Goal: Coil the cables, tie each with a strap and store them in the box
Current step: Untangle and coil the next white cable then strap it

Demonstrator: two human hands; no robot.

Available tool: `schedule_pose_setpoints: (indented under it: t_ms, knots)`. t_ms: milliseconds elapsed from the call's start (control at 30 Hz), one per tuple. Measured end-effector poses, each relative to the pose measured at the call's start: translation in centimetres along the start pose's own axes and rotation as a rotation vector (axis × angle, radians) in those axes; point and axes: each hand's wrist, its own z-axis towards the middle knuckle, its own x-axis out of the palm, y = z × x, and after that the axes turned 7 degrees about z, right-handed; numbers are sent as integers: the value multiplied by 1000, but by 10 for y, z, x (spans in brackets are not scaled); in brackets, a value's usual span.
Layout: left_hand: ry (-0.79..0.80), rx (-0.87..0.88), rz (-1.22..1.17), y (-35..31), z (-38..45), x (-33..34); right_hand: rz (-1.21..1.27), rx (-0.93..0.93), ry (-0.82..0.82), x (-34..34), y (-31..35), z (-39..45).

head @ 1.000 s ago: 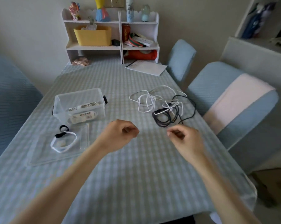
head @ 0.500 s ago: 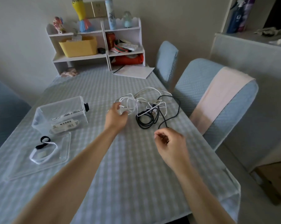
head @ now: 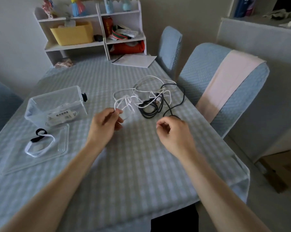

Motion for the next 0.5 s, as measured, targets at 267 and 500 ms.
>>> schedule_pose_setpoints:
  t_ms: [267,500]
  knots:
    - [161,19,-20,10,-50,-50,-22,-161,219,28,19,-5]
    - [189,-1,12,17,-72,-80,-69,-368,524,61,44,-14]
